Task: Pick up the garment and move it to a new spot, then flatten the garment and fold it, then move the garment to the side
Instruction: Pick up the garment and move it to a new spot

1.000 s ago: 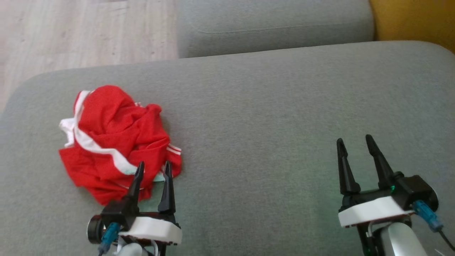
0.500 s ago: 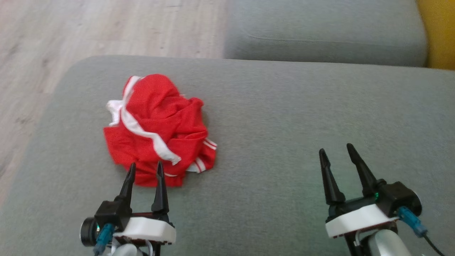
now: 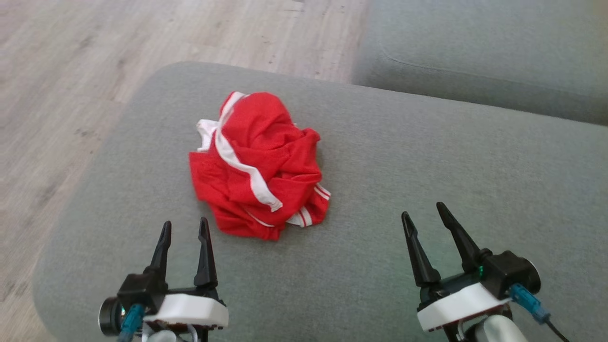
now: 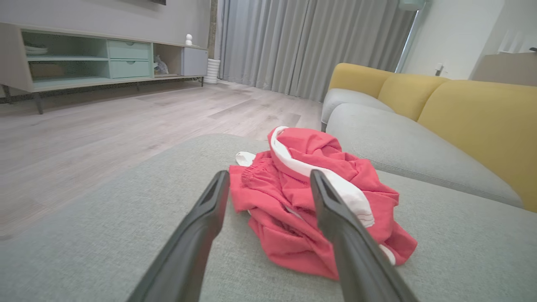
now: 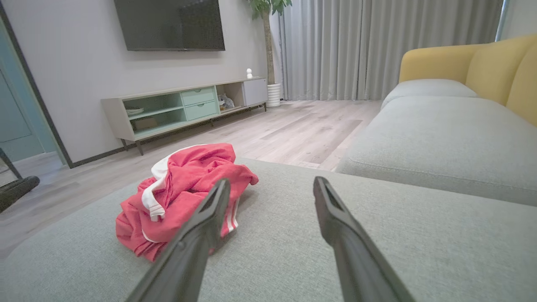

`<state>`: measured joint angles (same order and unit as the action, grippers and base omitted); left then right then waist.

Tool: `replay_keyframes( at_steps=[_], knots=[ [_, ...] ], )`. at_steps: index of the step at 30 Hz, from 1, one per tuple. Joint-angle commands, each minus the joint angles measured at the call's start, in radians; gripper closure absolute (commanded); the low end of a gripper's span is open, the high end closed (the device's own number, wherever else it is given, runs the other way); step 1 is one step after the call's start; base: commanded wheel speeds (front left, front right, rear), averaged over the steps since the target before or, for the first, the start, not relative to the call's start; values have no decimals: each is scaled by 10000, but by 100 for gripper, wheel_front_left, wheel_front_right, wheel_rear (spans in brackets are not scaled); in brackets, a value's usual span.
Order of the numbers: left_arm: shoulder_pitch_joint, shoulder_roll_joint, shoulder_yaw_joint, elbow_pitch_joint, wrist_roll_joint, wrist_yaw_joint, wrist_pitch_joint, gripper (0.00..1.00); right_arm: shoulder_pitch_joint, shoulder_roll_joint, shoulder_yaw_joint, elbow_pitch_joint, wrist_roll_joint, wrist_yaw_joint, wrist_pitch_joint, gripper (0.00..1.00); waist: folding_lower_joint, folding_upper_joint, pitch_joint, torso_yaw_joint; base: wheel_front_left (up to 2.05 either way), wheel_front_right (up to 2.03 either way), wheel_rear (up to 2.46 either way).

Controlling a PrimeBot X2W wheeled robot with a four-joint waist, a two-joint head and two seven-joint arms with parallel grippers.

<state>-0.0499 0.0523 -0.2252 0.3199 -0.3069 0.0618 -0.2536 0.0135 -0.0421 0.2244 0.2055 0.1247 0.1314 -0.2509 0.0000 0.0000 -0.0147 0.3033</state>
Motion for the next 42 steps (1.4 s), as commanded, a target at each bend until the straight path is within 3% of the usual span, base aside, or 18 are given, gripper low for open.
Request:
replay_keyframes(
  at_steps=[1, 8, 18, 23, 27, 35, 42],
  knots=[
    [-244, -13, 326, -357, 56, 45, -82, 0, -150, -81, 252, -275, 29, -7, -109, 0, 0, 0, -65, 205, 0, 0, 0],
    [-153, -16, 410, -410, 55, 55, -82, 0, -215, -81, 236, -257, -14, -7, -109, 0, 0, 0, -20, 343, 0, 0, 0],
    [-1026, 354, 491, -250, 210, -154, 89, 0, -542, -81, 357, -358, -145, -7, -109, 0, 0, 0, 629, -246, 0, 0, 0],
    [-2543, 794, 462, 111, 146, -532, 1062, 0, -899, -81, 372, -465, -284, -7, -109, 0, 0, 0, 1225, -658, 0, 0, 0],
    [-3910, 1287, 314, 669, 142, -939, 2417, 0, -1209, -81, 369, -573, -341, -7, -109, 0, 0, 0, 1731, -966, 0, 0, 0],
    [-5887, 2087, -19, 2080, 270, -1288, 5143, 0, -1841, -81, 347, -758, -368, -7, -109, 0, 0, 0, 2654, -1555, 0, 0, 0],
    [-6394, 2364, -6, 3042, 63, -1397, 5988, 0, -2070, -81, 358, -786, -289, -7, -109, 0, 0, 0, 2937, -1951, 0, 0, 0]
  ],
)
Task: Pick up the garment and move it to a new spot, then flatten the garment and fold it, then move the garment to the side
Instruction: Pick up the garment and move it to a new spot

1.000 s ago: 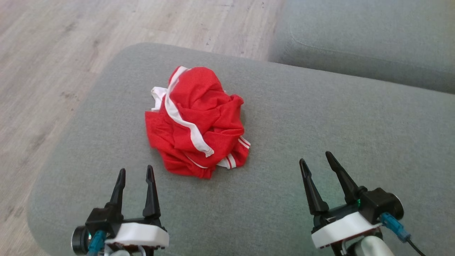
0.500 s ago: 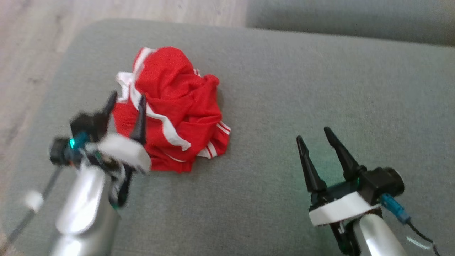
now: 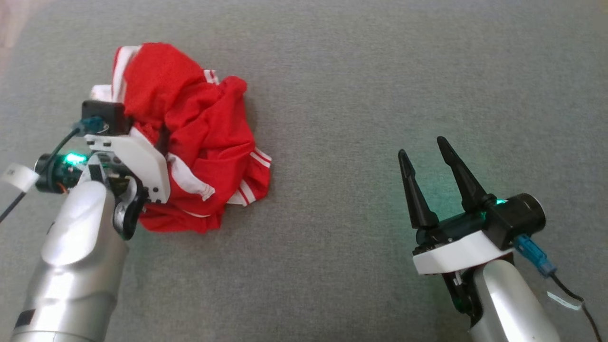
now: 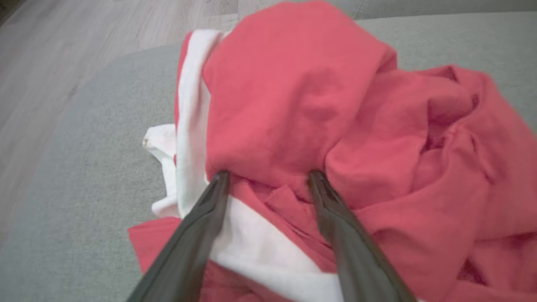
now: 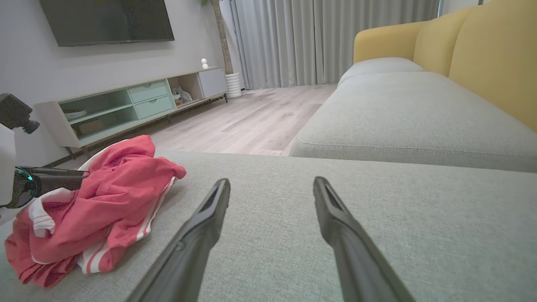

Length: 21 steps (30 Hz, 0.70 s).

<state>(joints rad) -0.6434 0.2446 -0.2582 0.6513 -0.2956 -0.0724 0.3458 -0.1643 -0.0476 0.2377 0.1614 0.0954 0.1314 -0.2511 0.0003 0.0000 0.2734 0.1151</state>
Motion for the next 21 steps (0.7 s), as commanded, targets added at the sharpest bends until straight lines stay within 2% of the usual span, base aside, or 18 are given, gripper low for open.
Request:
replay_keyframes(
  at_steps=[1, 4, 5, 6, 7, 16, 18, 19, 21],
  knots=[
    [-490, 432, 379, -166, -127, -32, 44, 0, -302, -26, 214, -340, 1, -7, -107, 0, -3, 0, 63, -97, 0, 0, 0],
    [-526, 290, 576, 148, -427, 105, 234, 0, -341, -26, 184, -328, 7, -7, -107, 0, -3, 0, 48, -164, 0, 0, 0],
    [-523, 213, 603, 195, -542, 76, 283, 33, -353, -26, 171, -326, 13, -7, -107, 0, -3, 0, 31, -180, 0, 0, 0],
    [-526, 153, 643, 219, -650, 51, 274, 88, -364, -26, 153, -325, 18, -7, -107, 0, -3, 0, 10, -194, 0, 0, 0],
    [-524, 137, 622, 231, -687, 5, 249, 100, -371, -26, 145, -314, 27, -7, -107, 0, -3, 0, -20, -208, 0, 0, 0],
    [-753, -34, 754, -837, -838, -77, -1462, 100, -241, -26, 77, -211, 119, -7, -107, 0, -3, 0, -512, -254, 0, 0, 0],
    [-795, -164, 820, -1387, -985, -156, -2021, 100, -193, -26, 66, -185, 146, -7, -107, 0, -3, 0, -643, -254, 0, 0, 0],
    [-761, -505, 958, -1998, -1540, -309, -2417, 100, -134, -26, 61, -160, 180, -7, -107, 0, -3, 0, -785, -255, 0, 0, 0],
    [-712, -520, 940, -2606, -1586, -344, -2655, 100, -79, -26, 53, -146, 225, -7, -107, 0, -3, 0, -900, -273, 0, 0, 0]
  ],
)
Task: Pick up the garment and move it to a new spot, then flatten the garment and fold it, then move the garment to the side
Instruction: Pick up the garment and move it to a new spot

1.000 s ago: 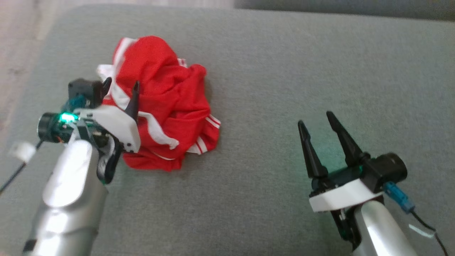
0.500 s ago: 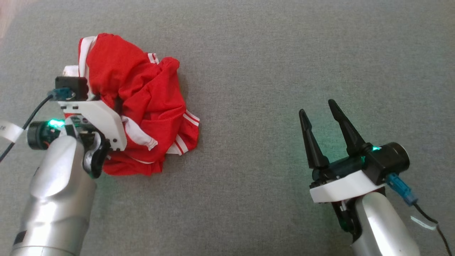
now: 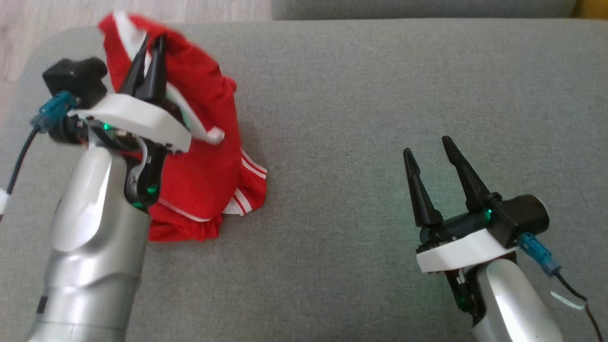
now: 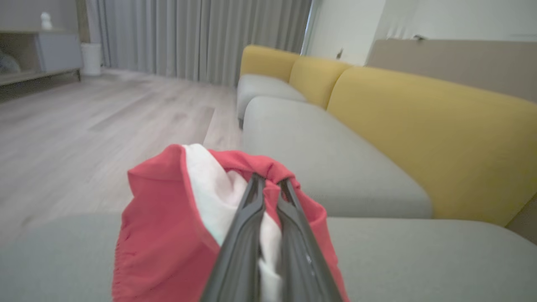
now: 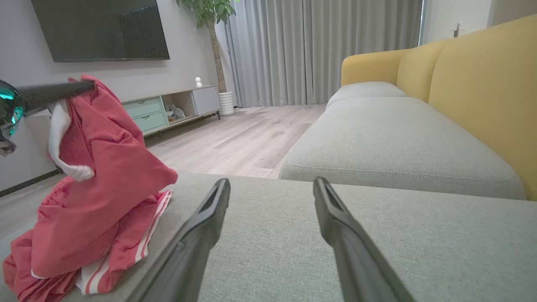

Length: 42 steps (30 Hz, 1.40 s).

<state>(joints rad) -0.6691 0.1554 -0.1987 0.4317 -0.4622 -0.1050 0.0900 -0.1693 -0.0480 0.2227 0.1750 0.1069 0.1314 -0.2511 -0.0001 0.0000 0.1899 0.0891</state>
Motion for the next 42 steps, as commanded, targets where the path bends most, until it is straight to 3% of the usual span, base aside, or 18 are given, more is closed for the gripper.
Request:
replay_keyframes(
  at_steps=[1, 10, 18, 26, 34, 35, 36, 42],
  knots=[
    [-422, 324, 343, -741, 47, -26, -227, 100, -8, -22, 199, -276, 134, -7, -107, 0, 1, 0, -115, -32, 0, 0, 0],
    [27, 12, -338, -3166, 65, -42, -66, 100, 61, -22, 205, -315, 404, -7, -107, 0, 1, 0, -422, -494, 0, 0, 0],
    [-154, -318, -1105, -4105, 39, -73, 353, 100, -5, -22, 41, -372, 611, -7, -107, 0, 1, 0, -388, -1473, 0, 0, 0],
    [-745, -465, -1806, -3709, 380, 1, 871, 100, -244, -22, 75, -600, 999, -7, -107, 0, 1, 0, 70, -3169, 0, 0, 0],
    [-2075, -70, -2214, -2026, 1519, 129, 788, 100, -516, -22, 265, -951, 1592, -7, -107, 0, 1, 0, 748, -4944, 0, 0, 0],
    [-2271, -73, -2230, -1703, 1588, 132, 723, 72, -538, -22, 285, -981, 1656, -7, -107, 0, 1, 0, 813, -5102, 0, 0, 0],
    [-2473, -31, -2283, -1325, 1718, 130, 665, 0, -549, -22, 306, -1008, 1700, -7, -107, 0, 1, 0, 858, -5236, 0, 0, 0],
    [-3243, 92, -2373, 437, 2213, 262, -102, 0, -501, -22, 382, -1112, 1824, -7, -107, 0, 1, 0, 915, -5546, 0, 0, 0]
  ],
)
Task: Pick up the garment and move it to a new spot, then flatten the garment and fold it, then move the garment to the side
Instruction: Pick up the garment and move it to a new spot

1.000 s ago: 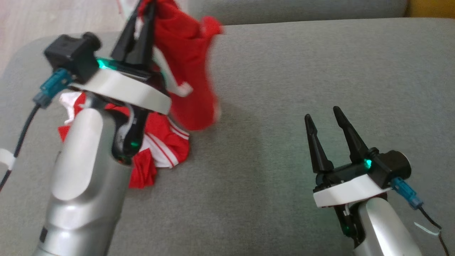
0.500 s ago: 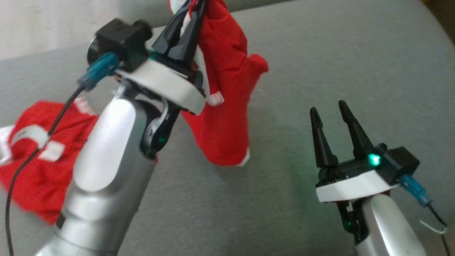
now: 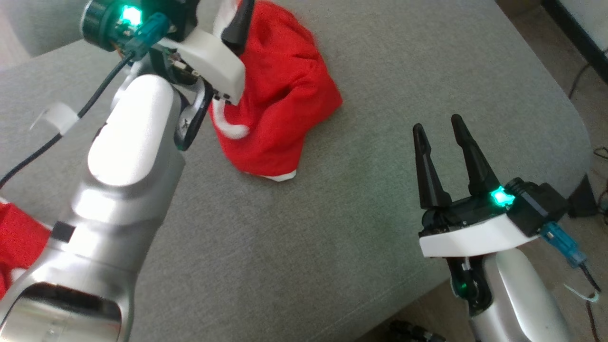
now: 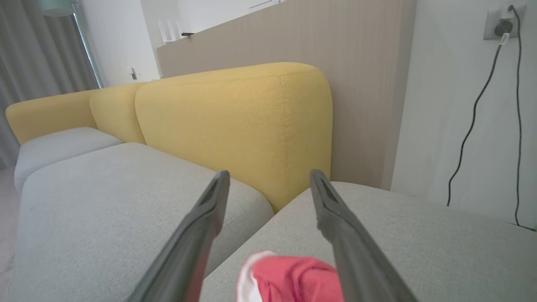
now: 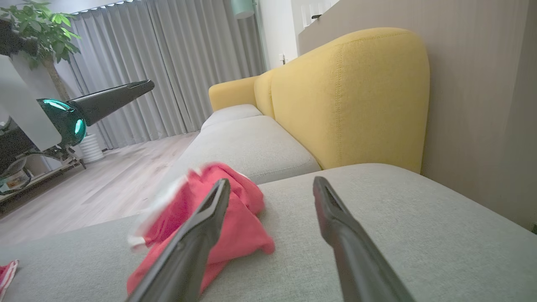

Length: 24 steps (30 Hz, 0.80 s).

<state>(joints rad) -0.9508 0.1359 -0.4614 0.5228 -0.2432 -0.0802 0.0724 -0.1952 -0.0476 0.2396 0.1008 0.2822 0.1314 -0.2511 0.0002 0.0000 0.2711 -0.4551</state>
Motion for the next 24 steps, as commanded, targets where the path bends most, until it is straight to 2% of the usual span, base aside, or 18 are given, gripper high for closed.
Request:
replay_keyframes(
  at_steps=[1, 6, 11, 18, 24],
  knots=[
    [-512, 277, 278, -251, 51, 56, -157, 0, -215, -26, 196, -384, 80, -7, -107, 0, -2, 0, 88, -86, 0, 0, 0],
    [-460, 177, 446, 333, -145, 85, -1205, 0, -81, -26, -4, -382, -69, -7, -107, 0, -2, 0, -180, 423, 0, 0, 0],
    [300, 252, 603, 145, -498, 37, -1941, 0, 97, -26, -327, -326, -379, -7, -107, 0, -2, 0, -651, 1337, 0, 0, 0],
    [2128, 448, 818, -1124, -918, 287, -2542, 0, 469, -26, -869, -190, -980, -7, -107, 0, -2, 0, -1178, 2869, 0, 0, 0],
    [4123, 586, 971, -2475, -1151, 787, -2845, 0, 746, -26, -1239, -96, -1320, -7, -107, 0, -2, 0, -1411, 3783, 0, 0, 0]
  ],
)
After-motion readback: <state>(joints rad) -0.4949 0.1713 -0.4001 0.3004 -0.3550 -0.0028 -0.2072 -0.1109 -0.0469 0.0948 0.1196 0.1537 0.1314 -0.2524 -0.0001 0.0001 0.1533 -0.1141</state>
